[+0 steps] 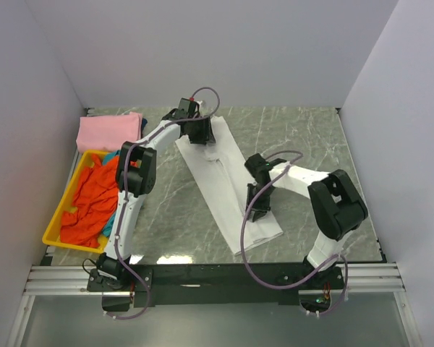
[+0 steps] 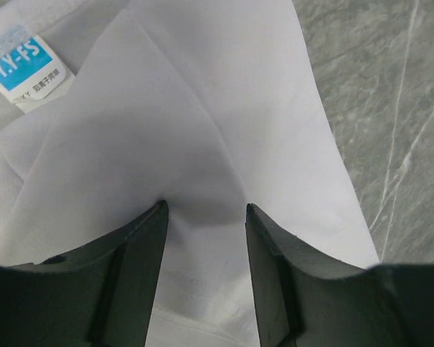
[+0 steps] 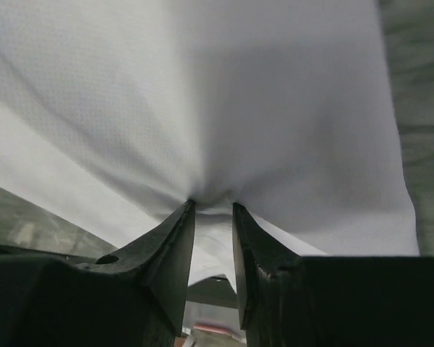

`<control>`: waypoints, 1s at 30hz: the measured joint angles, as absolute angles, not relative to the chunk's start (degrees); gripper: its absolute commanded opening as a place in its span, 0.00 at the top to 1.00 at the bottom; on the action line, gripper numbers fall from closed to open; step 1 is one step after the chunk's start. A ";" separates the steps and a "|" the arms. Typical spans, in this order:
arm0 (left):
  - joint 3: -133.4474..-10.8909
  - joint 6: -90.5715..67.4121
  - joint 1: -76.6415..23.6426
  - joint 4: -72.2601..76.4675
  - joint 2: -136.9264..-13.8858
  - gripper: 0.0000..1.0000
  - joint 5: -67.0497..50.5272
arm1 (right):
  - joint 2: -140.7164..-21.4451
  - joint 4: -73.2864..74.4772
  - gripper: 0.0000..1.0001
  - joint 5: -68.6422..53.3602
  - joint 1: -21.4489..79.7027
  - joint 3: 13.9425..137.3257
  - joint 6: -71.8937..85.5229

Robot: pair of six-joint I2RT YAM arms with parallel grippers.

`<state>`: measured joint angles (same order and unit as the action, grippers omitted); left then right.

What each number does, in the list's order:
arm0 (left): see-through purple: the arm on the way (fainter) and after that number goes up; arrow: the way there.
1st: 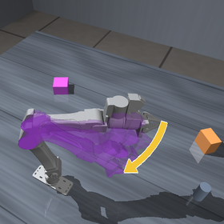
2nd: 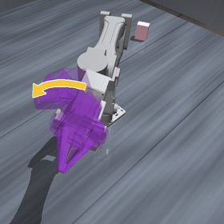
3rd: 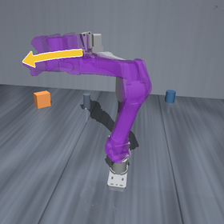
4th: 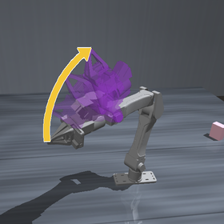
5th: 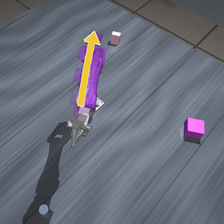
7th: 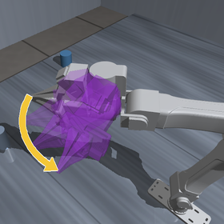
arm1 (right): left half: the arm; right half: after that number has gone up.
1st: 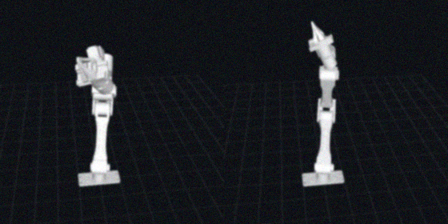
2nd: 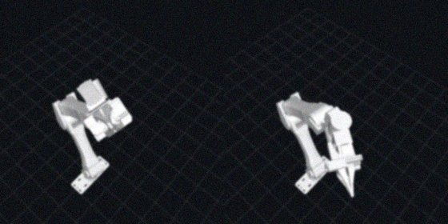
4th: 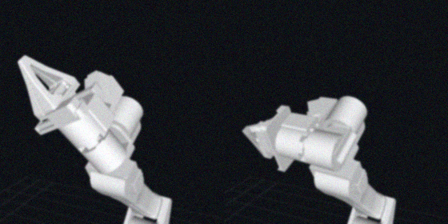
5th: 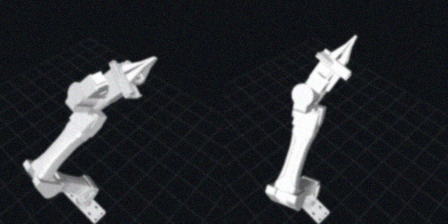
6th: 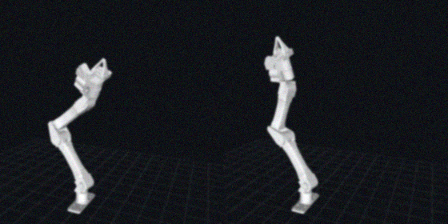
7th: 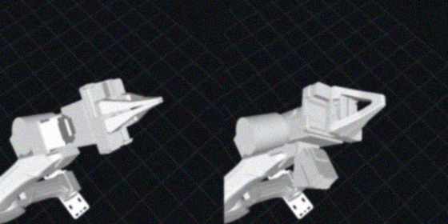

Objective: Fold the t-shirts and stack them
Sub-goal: Fold the tshirt

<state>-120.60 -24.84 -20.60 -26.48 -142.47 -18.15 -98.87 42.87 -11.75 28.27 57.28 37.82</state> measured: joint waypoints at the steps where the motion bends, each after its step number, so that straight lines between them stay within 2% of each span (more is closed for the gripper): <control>1: -120.60 -24.67 -20.58 -25.93 -142.69 0.45 -18.57 | -99.59 42.85 0.65 -12.32 29.74 58.02 38.30; 10: -124.09 -24.18 -20.27 -18.83 -146.85 0.43 -24.84 | -107.74 41.74 0.65 -16.21 41.25 67.70 42.11; 21: -125.62 -24.86 -20.27 -12.62 -149.05 0.35 -30.50 | -111.09 40.84 0.61 -15.84 44.31 73.60 41.56; 26: -124.79 -26.83 -20.27 -10.68 -148.66 0.29 -31.46 | -106.94 43.27 0.58 -12.36 44.69 73.73 39.79; 30: -123.98 -29.28 -20.27 -10.50 -146.43 0.28 -32.21 | -96.64 44.14 0.57 -9.80 44.73 69.36 39.29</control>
<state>-123.98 -29.28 -20.27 -10.50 -146.43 -32.21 -96.64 44.14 -9.80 44.73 69.36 39.29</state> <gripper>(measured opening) 0.710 0.428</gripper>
